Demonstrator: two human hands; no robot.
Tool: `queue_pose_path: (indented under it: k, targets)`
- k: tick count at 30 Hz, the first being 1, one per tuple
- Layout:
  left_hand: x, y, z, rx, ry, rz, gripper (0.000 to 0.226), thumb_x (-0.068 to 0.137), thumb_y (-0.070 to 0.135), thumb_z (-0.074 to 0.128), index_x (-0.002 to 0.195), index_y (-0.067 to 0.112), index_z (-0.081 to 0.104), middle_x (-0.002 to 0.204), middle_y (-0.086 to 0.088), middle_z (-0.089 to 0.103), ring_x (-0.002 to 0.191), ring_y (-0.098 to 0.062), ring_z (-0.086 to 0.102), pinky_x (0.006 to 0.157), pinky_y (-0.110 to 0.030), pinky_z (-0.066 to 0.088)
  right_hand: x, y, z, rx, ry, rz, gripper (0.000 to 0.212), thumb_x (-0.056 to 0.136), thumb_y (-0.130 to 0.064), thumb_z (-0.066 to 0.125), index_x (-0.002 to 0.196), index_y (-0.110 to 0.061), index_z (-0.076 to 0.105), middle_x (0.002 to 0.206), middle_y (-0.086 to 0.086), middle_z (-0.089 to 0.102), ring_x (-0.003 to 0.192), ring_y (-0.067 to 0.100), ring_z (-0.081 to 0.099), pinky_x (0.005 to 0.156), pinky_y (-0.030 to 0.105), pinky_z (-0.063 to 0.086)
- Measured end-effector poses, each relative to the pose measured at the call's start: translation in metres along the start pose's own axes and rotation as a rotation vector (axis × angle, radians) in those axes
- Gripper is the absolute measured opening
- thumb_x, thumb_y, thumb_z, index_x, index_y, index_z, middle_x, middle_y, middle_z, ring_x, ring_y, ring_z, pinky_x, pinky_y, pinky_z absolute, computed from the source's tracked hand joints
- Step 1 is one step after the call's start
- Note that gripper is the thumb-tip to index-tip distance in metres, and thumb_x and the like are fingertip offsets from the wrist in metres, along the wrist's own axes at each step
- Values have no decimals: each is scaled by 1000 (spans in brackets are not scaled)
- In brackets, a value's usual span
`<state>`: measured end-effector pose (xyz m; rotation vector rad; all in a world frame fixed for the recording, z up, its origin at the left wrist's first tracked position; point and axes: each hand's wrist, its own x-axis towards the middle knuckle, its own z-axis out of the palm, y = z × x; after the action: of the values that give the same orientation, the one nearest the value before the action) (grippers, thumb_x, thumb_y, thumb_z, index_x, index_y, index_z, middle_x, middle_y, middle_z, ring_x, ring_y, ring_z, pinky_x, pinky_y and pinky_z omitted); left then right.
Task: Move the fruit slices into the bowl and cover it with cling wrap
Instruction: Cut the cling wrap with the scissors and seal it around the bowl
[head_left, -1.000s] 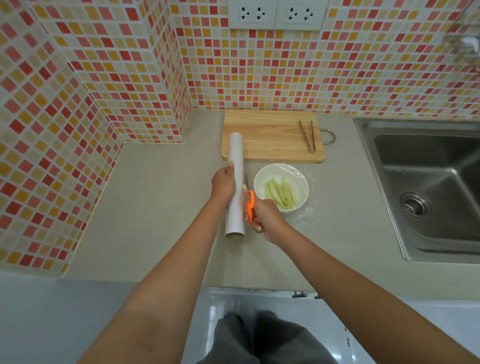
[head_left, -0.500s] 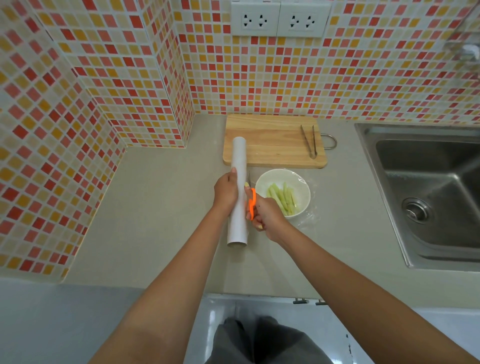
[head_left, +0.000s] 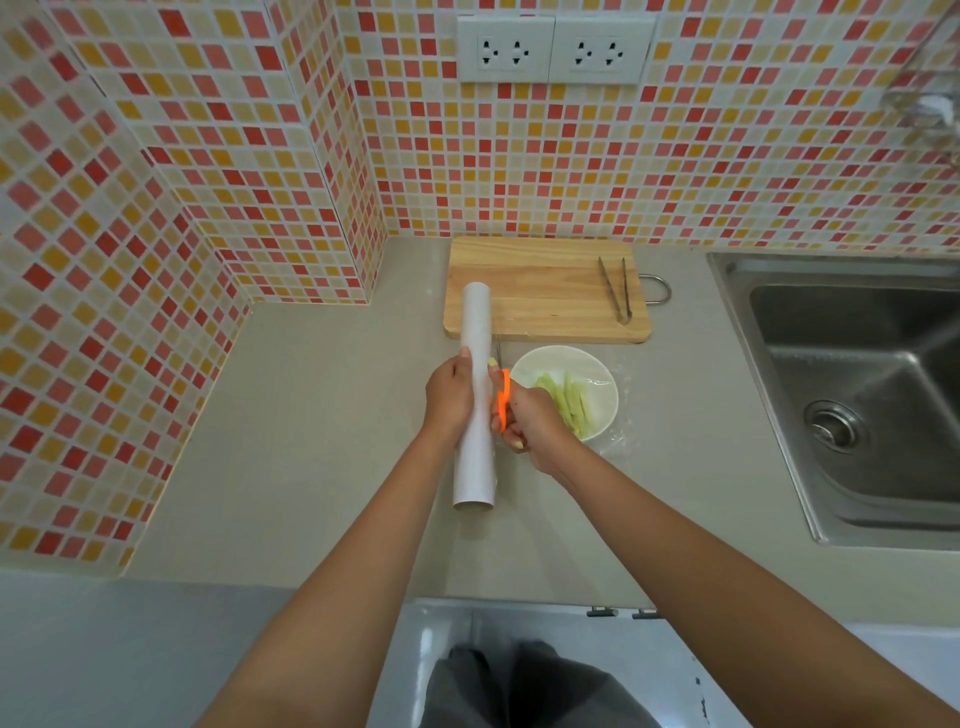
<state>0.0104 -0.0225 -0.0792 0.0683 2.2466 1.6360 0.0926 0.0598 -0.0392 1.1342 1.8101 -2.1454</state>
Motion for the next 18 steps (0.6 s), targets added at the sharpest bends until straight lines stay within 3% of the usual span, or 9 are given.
queue_pose_path:
  k: [4, 11, 15, 18]
  targets:
    - [-1, 1, 0, 3, 10, -4, 49, 89, 52, 32, 72, 10, 51, 72, -15, 57, 68, -24, 54, 68, -37, 44, 4, -4, 0, -18, 16, -13, 53, 85, -53, 60, 55, -9, 53, 50, 5, 52, 28, 11, 30, 33, 15, 21]
    - [-1, 3, -2, 6, 14, 20, 54, 95, 48, 33, 77, 2, 55, 72, -14, 57, 67, -22, 53, 65, -35, 41, 11, -12, 1, 17, 1, 17, 51, 82, -57, 60, 56, -14, 50, 47, 5, 53, 32, 12, 29, 33, 17, 21]
    - [-3, 4, -2, 15, 10, 27, 46, 100, 41, 34, 75, 7, 52, 73, -13, 56, 68, -21, 51, 66, -33, 39, 16, -16, -1, 3, -8, -8, 51, 83, -55, 59, 56, -13, 52, 51, 6, 52, 30, 10, 30, 34, 18, 22]
    - [-4, 4, -1, 9, 5, 23, 56, 97, 45, 33, 76, -3, 53, 73, -14, 58, 67, -22, 53, 66, -35, 41, 20, -17, -2, -27, 5, -37, 51, 85, -52, 59, 56, -11, 53, 54, 7, 53, 29, 11, 31, 35, 20, 23]
